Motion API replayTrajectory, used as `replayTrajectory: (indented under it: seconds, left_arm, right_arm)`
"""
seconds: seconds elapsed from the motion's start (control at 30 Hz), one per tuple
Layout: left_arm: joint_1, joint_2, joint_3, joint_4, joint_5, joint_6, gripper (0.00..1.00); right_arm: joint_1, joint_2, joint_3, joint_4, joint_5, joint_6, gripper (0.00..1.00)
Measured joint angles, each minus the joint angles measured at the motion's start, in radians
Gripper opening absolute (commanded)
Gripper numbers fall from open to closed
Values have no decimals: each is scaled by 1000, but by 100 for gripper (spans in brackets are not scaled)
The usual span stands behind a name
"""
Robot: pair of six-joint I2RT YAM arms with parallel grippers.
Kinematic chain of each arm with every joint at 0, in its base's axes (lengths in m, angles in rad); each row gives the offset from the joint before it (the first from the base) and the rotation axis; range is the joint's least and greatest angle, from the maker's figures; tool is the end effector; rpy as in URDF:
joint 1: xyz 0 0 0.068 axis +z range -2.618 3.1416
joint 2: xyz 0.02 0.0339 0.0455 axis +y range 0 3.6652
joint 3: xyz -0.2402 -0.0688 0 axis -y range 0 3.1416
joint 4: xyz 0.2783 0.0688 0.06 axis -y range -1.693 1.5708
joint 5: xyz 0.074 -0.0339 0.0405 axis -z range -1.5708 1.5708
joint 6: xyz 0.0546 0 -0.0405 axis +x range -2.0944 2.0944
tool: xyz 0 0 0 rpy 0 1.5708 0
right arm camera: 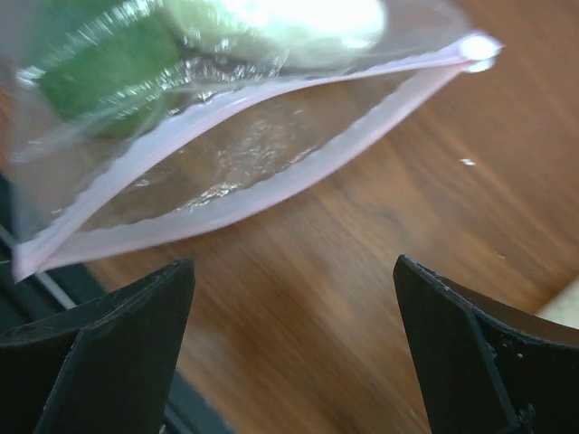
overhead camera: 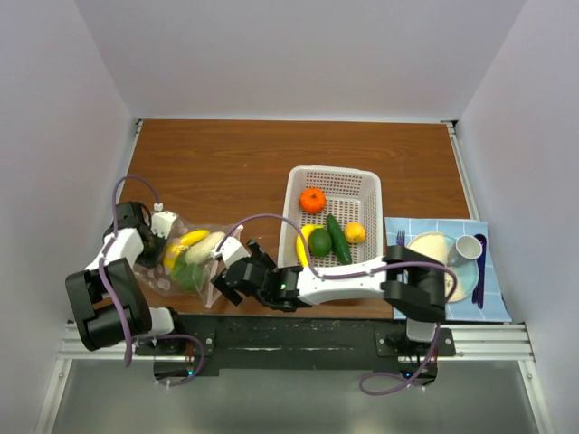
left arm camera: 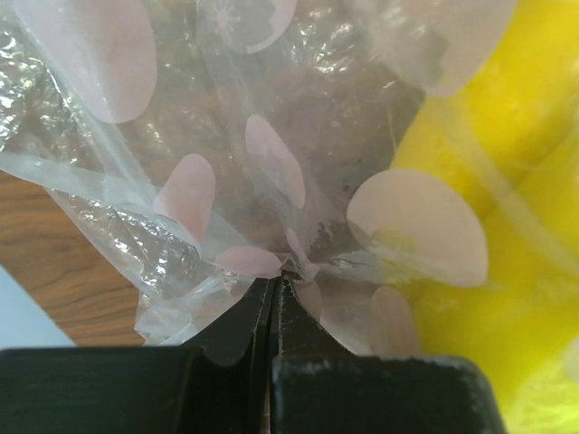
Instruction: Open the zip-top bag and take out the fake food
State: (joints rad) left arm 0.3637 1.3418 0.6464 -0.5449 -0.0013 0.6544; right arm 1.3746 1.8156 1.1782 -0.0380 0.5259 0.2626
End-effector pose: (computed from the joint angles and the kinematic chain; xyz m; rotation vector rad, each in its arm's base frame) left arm 0.2423 0.0923 0.0936 0.4117 2.8145 0.2328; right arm 0.1111 0.4186 0.1533 -0.8969 1.9690 0.3578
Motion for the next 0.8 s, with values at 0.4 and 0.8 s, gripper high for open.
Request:
replayTrajectory:
  seconds: [0.4, 0.8]
  left_arm:
    - [0, 1, 27, -72, 32, -5, 0]
    - [0, 37, 36, -59, 16, 3, 0]
  right_arm:
    - [-21, 197, 109, 139, -100, -52, 92]
    - [-20, 5, 5, 152, -125, -61, 79]
